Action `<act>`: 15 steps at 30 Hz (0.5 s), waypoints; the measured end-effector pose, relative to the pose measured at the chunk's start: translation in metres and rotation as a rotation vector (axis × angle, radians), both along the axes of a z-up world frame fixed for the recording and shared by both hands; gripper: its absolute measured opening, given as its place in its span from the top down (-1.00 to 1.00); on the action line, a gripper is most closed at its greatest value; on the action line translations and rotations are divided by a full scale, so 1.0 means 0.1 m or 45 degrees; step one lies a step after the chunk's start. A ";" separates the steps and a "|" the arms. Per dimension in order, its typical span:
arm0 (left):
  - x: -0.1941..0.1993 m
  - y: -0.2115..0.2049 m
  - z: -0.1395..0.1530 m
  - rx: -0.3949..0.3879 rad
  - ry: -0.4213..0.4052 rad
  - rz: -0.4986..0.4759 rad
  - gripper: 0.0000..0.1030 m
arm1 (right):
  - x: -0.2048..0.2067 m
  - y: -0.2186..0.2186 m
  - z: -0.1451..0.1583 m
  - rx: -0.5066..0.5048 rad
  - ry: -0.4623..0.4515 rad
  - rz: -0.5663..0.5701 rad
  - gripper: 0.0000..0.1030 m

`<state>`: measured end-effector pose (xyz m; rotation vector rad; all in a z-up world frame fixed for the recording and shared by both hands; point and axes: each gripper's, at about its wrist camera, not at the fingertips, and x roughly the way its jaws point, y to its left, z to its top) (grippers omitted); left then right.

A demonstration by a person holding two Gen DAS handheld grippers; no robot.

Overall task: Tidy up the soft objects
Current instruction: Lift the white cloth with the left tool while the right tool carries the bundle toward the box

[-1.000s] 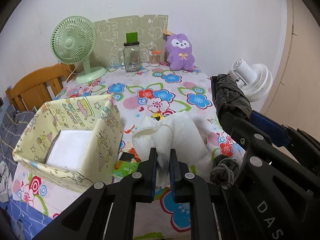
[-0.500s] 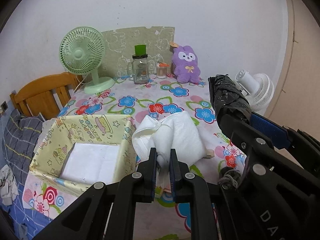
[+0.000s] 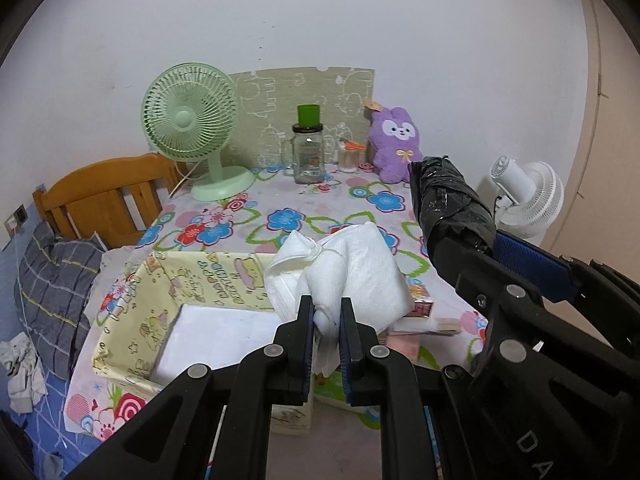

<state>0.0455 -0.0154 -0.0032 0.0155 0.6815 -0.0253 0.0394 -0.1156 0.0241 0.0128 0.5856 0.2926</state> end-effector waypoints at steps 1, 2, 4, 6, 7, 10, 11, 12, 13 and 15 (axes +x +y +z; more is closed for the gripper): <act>0.01 0.04 0.00 0.003 0.001 0.008 0.83 | 0.02 0.04 0.00 0.000 0.002 0.011 0.31; 0.02 0.07 -0.01 0.005 0.003 0.015 0.83 | 0.02 0.06 -0.01 0.002 0.005 0.017 0.31; 0.05 0.13 -0.02 0.009 0.007 0.028 0.83 | 0.05 0.13 -0.02 0.008 0.010 0.041 0.31; 0.07 0.20 -0.03 0.010 0.012 0.042 0.83 | 0.08 0.19 -0.02 0.010 0.014 0.058 0.31; 0.08 0.23 -0.03 0.010 0.014 0.047 0.83 | 0.10 0.23 -0.03 0.010 0.016 0.069 0.31; 0.11 0.33 -0.05 0.012 0.018 0.062 0.83 | 0.15 0.33 -0.04 0.008 0.024 0.093 0.31; 0.12 0.35 -0.06 0.013 0.019 0.065 0.83 | 0.16 0.36 -0.05 0.008 0.027 0.101 0.31; 0.13 0.39 -0.06 0.017 0.020 0.071 0.83 | 0.18 0.39 -0.06 0.007 0.029 0.109 0.31; 0.14 0.41 -0.07 0.018 0.021 0.077 0.83 | 0.19 0.43 -0.06 0.008 0.032 0.120 0.31; 0.16 0.48 -0.09 0.022 0.028 0.089 0.83 | 0.22 0.50 -0.08 0.008 0.039 0.137 0.31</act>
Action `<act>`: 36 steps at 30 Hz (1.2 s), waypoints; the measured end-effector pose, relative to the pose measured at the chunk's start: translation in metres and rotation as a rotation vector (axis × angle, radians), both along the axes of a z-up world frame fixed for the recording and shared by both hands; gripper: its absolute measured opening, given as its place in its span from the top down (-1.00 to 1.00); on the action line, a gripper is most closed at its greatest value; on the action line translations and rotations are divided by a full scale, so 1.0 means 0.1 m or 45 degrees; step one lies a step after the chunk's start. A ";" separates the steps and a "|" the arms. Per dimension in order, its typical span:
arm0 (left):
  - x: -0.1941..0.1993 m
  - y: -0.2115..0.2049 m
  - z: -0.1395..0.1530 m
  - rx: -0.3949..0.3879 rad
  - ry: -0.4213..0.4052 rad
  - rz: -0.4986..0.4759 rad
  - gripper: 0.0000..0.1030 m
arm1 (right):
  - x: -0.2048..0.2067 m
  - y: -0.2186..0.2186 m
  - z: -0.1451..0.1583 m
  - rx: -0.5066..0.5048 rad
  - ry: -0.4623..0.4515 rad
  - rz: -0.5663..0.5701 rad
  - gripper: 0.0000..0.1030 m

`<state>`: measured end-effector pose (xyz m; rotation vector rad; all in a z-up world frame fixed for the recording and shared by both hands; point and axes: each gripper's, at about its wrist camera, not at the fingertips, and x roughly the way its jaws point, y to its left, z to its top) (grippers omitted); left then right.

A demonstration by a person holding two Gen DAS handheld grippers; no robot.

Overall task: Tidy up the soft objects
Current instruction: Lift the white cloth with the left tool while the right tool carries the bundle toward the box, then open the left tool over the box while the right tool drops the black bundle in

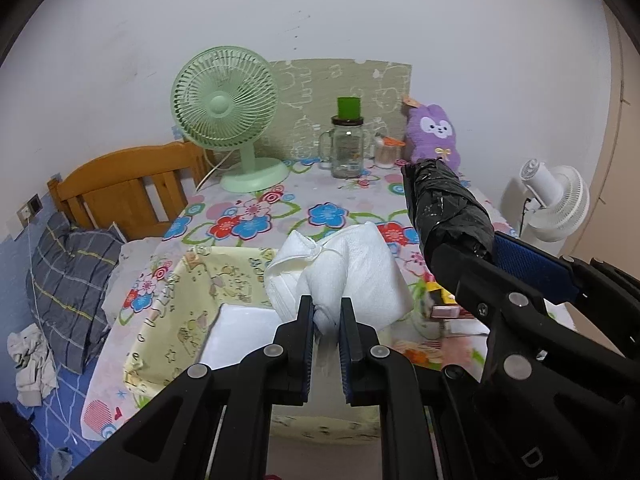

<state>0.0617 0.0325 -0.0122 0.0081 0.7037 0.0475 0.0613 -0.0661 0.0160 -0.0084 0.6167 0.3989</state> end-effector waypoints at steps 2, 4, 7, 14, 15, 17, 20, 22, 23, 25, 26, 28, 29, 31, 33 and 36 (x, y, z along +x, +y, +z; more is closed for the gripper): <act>0.02 0.07 -0.03 0.000 0.008 0.015 0.82 | 0.03 0.09 -0.02 -0.002 0.007 0.020 0.31; 0.03 0.15 -0.06 0.001 0.015 0.034 0.82 | 0.06 0.17 -0.05 -0.003 0.015 0.042 0.31; 0.05 0.27 -0.11 0.005 0.033 0.066 0.82 | 0.08 0.27 -0.08 -0.006 0.024 0.072 0.31; 0.09 0.52 -0.24 0.013 0.075 0.128 0.82 | 0.13 0.55 -0.19 -0.020 0.052 0.143 0.31; 0.10 0.56 -0.27 0.014 0.081 0.135 0.81 | 0.14 0.59 -0.21 -0.022 0.060 0.152 0.31; 0.11 0.61 -0.31 0.018 0.093 0.148 0.80 | 0.16 0.64 -0.24 -0.028 0.074 0.165 0.32; 0.13 0.67 -0.37 0.031 0.103 0.164 0.78 | 0.18 0.74 -0.31 -0.040 0.095 0.185 0.32; 0.15 0.71 -0.43 0.039 0.116 0.172 0.77 | 0.19 0.78 -0.35 -0.053 0.107 0.197 0.32; 0.15 0.73 -0.45 0.037 0.124 0.174 0.76 | 0.19 0.80 -0.37 -0.057 0.112 0.200 0.32; 0.17 0.76 -0.49 0.032 0.139 0.178 0.75 | 0.21 0.83 -0.42 -0.065 0.131 0.208 0.32; 0.18 0.77 -0.51 0.029 0.149 0.179 0.74 | 0.22 0.85 -0.44 -0.067 0.139 0.211 0.32; 0.20 0.79 -0.56 0.020 0.168 0.180 0.71 | 0.25 0.87 -0.49 -0.060 0.165 0.216 0.32; 0.21 0.79 -0.57 0.022 0.168 0.180 0.71 | 0.25 0.87 -0.50 -0.055 0.175 0.217 0.32; 0.22 0.79 -0.57 0.028 0.166 0.179 0.65 | 0.28 0.87 -0.54 -0.035 0.204 0.224 0.32; 0.24 0.78 -0.58 0.037 0.163 0.176 0.55 | 0.31 0.87 -0.57 -0.027 0.225 0.221 0.31; 0.24 0.76 -0.59 0.045 0.159 0.169 0.43 | 0.36 0.87 -0.60 -0.042 0.243 0.199 0.31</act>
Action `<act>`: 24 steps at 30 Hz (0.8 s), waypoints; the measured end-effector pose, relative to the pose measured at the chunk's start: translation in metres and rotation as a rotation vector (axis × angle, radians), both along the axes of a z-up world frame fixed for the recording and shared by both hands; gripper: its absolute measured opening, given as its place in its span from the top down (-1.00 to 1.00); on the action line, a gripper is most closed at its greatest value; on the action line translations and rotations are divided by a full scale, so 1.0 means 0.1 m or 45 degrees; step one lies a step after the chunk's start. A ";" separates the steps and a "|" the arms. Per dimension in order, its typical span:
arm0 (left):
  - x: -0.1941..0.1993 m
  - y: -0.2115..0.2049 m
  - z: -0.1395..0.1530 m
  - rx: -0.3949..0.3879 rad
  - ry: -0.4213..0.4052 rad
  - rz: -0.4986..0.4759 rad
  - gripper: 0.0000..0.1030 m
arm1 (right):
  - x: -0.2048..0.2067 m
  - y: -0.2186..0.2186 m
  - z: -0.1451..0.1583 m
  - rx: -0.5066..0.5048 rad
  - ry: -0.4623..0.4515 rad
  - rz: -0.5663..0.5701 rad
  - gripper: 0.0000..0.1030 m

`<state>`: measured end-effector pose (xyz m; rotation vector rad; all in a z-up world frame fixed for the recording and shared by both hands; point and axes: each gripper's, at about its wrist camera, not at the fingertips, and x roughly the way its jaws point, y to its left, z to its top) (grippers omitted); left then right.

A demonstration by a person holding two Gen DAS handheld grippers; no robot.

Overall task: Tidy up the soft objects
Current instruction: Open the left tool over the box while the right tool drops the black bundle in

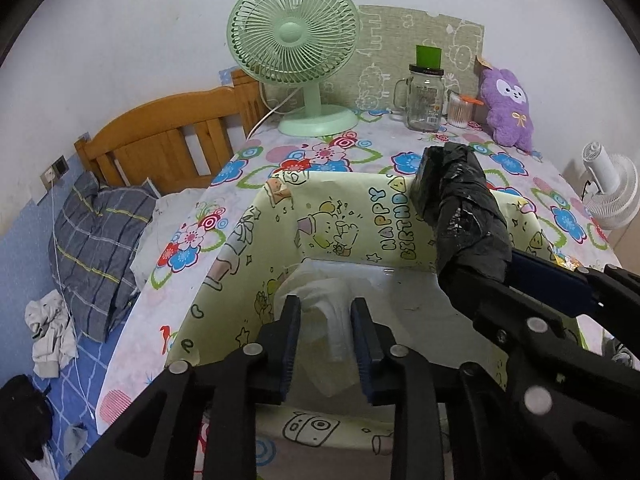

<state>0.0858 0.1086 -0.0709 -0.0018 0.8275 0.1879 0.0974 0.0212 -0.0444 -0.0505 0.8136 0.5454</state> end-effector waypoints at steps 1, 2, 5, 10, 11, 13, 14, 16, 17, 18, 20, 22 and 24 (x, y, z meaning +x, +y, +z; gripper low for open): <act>0.01 0.00 0.00 -0.002 0.003 -0.003 0.38 | 0.01 0.00 -0.01 -0.003 0.005 -0.006 0.27; 0.01 0.00 0.00 -0.003 0.004 -0.004 0.36 | 0.03 -0.01 -0.02 -0.007 0.012 -0.015 0.24; 0.04 0.00 0.00 -0.011 0.010 -0.010 0.19 | 0.10 -0.05 -0.06 -0.019 0.029 -0.052 0.05; 0.05 0.00 0.04 -0.054 0.000 -0.033 -0.31 | 0.10 -0.06 -0.02 -0.007 0.018 -0.038 -0.38; 0.04 -0.01 0.06 -0.046 -0.013 -0.028 -0.42 | 0.09 -0.07 0.00 -0.015 0.000 -0.052 -0.50; 0.02 -0.02 0.09 -0.040 -0.036 -0.024 -0.55 | 0.08 -0.10 0.03 -0.008 -0.026 -0.057 -0.56; 0.02 -0.02 0.10 -0.044 -0.042 -0.026 -0.57 | 0.08 -0.11 0.04 -0.003 -0.033 -0.065 -0.62; 0.00 -0.03 0.13 -0.044 -0.051 -0.027 -0.64 | 0.06 -0.14 0.07 0.002 -0.047 -0.084 -0.68; 0.00 -0.03 0.14 -0.042 -0.055 -0.028 -0.65 | 0.06 -0.14 0.08 0.003 -0.052 -0.087 -0.70; -0.02 -0.04 0.16 -0.038 -0.059 -0.030 -0.67 | 0.05 -0.15 0.09 0.003 -0.059 -0.090 -0.70; -0.02 -0.05 0.18 -0.032 -0.062 -0.033 -0.70 | 0.04 -0.17 0.11 0.002 -0.065 -0.095 -0.72; -0.04 -0.07 0.21 -0.022 -0.070 -0.038 -0.74 | 0.01 -0.21 0.14 0.001 -0.072 -0.106 -0.74; -0.06 -0.09 0.24 -0.018 -0.080 -0.041 -0.77 | -0.01 -0.24 0.17 0.004 -0.083 -0.113 -0.74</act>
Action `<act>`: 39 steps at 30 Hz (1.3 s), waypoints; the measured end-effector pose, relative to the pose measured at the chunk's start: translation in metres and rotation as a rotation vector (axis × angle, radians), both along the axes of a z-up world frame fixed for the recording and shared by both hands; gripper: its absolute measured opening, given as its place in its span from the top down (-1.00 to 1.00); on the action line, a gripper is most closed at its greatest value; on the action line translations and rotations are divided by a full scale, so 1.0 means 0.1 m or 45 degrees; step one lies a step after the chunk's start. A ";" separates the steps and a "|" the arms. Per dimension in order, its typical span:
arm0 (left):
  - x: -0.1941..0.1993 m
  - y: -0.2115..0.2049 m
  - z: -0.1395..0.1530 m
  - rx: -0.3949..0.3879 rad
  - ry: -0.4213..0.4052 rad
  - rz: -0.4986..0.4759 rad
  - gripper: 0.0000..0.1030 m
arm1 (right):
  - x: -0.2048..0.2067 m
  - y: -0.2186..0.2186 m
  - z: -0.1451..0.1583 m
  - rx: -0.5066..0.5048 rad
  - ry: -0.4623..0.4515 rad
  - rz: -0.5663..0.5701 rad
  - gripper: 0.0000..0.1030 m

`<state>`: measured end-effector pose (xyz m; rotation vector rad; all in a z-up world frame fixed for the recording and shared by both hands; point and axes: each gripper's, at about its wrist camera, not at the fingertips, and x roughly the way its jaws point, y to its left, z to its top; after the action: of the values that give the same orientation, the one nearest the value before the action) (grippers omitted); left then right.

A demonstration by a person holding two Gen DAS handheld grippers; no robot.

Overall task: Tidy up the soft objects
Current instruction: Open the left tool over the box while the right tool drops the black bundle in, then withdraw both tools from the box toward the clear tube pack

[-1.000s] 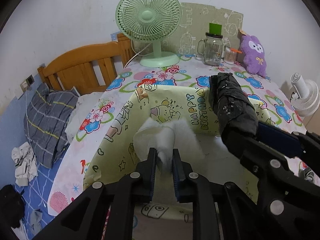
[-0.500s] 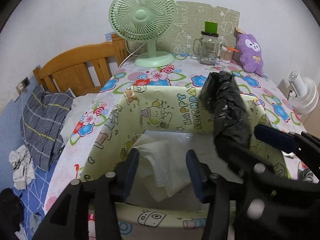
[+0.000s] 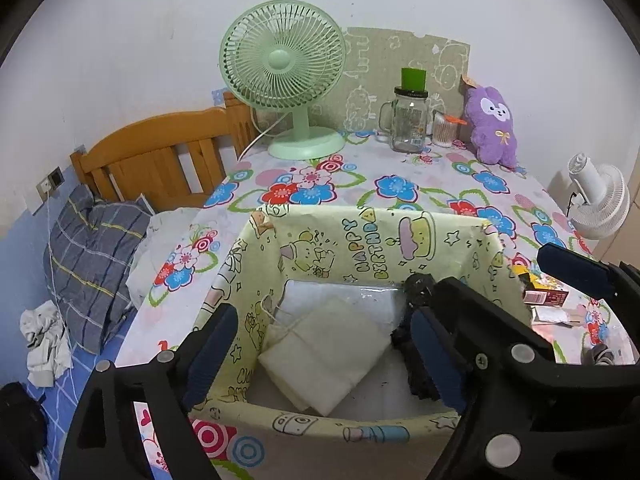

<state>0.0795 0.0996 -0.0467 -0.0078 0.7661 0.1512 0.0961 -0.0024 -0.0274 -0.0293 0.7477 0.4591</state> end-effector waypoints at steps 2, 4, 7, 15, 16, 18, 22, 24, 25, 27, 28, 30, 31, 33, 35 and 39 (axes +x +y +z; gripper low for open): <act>-0.03 -0.02 0.03 0.000 -0.010 -0.001 -0.81 | -0.03 -0.03 0.04 0.003 -0.011 -0.009 -0.76; -0.05 -0.04 0.06 -0.008 -0.014 -0.009 -0.89 | -0.07 -0.07 0.07 0.007 -0.022 -0.015 -0.77; -0.09 -0.09 0.11 -0.005 -0.027 -0.019 -0.97 | -0.12 -0.12 0.11 0.010 -0.041 -0.027 -0.82; -0.22 -0.26 0.22 -0.065 -0.070 -0.093 -0.99 | -0.25 -0.31 0.22 0.038 -0.075 -0.060 -0.91; -0.24 -0.29 0.24 -0.057 -0.083 -0.089 -0.99 | -0.26 -0.33 0.23 0.037 -0.077 -0.063 -0.92; -0.27 -0.34 0.26 -0.049 -0.094 -0.090 -0.99 | -0.31 -0.39 0.26 0.041 -0.089 -0.072 -0.92; -0.32 -0.43 0.29 -0.047 -0.096 -0.084 -0.99 | -0.38 -0.50 0.30 0.038 -0.103 -0.096 -0.93; -0.35 -0.48 0.30 -0.045 -0.103 -0.089 -0.99 | -0.42 -0.54 0.32 0.030 -0.112 -0.112 -0.93; -0.37 -0.49 0.31 -0.048 -0.105 -0.095 -0.99 | -0.44 -0.57 0.33 0.028 -0.116 -0.116 -0.93; -0.40 -0.54 0.32 -0.053 -0.116 -0.108 -0.99 | -0.47 -0.61 0.35 0.026 -0.119 -0.124 -0.93; -0.42 -0.56 0.33 -0.055 -0.121 -0.116 -0.99 | -0.48 -0.64 0.36 0.026 -0.122 -0.127 -0.94; -0.45 -0.61 0.35 -0.056 -0.134 -0.137 -0.99 | -0.52 -0.69 0.37 0.028 -0.131 -0.136 -0.95; -0.47 -0.64 0.36 -0.058 -0.139 -0.142 -0.99 | -0.54 -0.72 0.38 0.030 -0.136 -0.143 -0.97; -0.48 -0.68 0.36 -0.066 -0.133 -0.147 -0.98 | -0.58 -0.79 0.39 0.035 -0.145 -0.166 -0.99; -0.49 -0.73 0.36 -0.078 -0.121 -0.161 -0.98 | -0.60 -0.84 0.40 0.038 -0.151 -0.183 -1.00; -0.52 -0.85 0.34 -0.094 -0.109 -0.184 -0.97 | -0.66 -0.97 0.41 0.022 -0.164 -0.227 -1.00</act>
<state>0.0272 0.0143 -0.0126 -0.0284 0.6840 -0.0146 0.0297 -0.0991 0.0140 0.0235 0.6140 0.2910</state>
